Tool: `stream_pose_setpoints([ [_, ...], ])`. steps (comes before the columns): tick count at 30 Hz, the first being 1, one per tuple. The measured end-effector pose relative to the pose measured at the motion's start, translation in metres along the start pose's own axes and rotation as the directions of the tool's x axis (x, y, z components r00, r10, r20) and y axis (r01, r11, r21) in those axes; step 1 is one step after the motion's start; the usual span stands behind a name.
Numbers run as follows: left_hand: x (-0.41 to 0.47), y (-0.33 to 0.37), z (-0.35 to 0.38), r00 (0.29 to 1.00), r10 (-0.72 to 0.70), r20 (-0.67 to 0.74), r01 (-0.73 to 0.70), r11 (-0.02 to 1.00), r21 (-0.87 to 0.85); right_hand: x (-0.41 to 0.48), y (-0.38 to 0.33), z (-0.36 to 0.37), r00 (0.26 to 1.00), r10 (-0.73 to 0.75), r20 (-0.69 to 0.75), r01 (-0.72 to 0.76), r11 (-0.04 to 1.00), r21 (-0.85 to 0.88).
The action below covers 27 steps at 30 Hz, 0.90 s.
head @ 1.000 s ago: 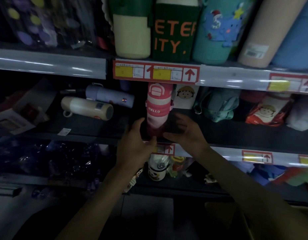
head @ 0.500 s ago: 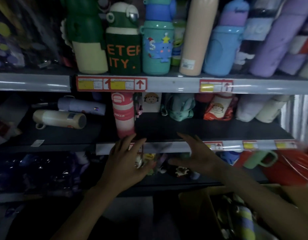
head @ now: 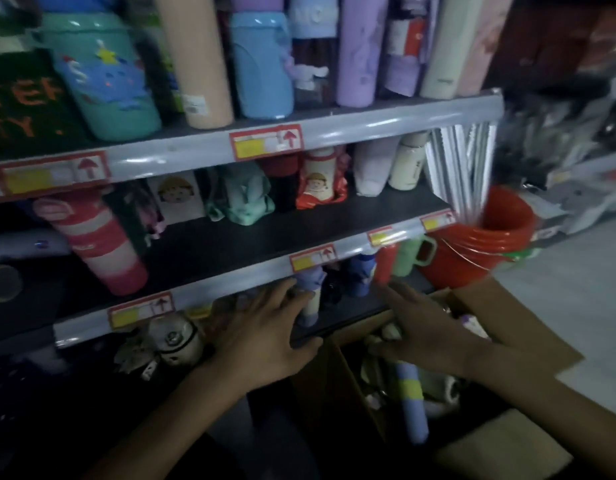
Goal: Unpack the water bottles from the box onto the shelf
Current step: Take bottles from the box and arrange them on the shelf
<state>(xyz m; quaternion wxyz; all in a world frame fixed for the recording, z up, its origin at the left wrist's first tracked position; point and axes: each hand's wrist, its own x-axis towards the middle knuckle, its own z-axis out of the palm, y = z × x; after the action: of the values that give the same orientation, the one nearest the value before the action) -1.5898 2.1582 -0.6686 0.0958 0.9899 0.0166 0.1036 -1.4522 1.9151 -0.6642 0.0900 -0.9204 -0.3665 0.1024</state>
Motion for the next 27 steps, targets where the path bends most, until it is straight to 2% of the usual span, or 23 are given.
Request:
stream_pose_setpoints([
  [3,0.016,0.025,0.03,0.99,0.012,0.141,-0.017,0.999,0.035,-0.022,0.037,0.015,0.996,0.058,0.074,-0.055,0.997,-0.049],
  [9,0.042,0.07,0.107,0.909,0.103,0.404,-0.111,0.994,-0.003,-0.059,0.112,0.051,0.944,0.184,0.275,-0.145,0.977,-0.155],
  [13,0.054,0.099,0.165,0.866,0.103,0.49,-0.124,0.992,0.01,-0.074,0.136,0.067,0.909,0.271,0.316,-0.25,0.962,-0.106],
  [15,0.06,0.113,0.192,0.833,0.097,0.545,-0.117,0.993,0.002,-0.082,0.139,0.074,0.897,0.3,0.326,-0.252,0.951,-0.182],
  [18,0.074,0.135,0.227,0.79,0.026,0.613,-0.025,1.0,-0.009,-0.093,0.139,0.089,0.85,0.332,0.409,-0.238,0.934,-0.266],
  [21,0.086,0.159,0.269,0.753,-0.094,0.651,0.132,0.991,-0.009,-0.095,0.15,0.094,0.793,0.306,0.527,-0.254,0.952,-0.17],
  [23,0.088,0.173,0.29,0.725,-0.172,0.667,0.235,0.972,-0.005,-0.093,0.153,0.091,0.793,0.303,0.529,-0.257,0.953,-0.16],
  [25,0.09,0.187,0.305,0.736,-0.25,0.63,0.313,0.95,0.011,-0.089,0.155,0.086,0.805,0.322,0.498,-0.27,0.947,-0.174],
  [27,0.094,0.199,0.318,0.774,-0.311,0.552,0.323,0.943,0.077,-0.083,0.159,0.082,0.823,0.323,0.466,-0.278,0.946,-0.165],
])
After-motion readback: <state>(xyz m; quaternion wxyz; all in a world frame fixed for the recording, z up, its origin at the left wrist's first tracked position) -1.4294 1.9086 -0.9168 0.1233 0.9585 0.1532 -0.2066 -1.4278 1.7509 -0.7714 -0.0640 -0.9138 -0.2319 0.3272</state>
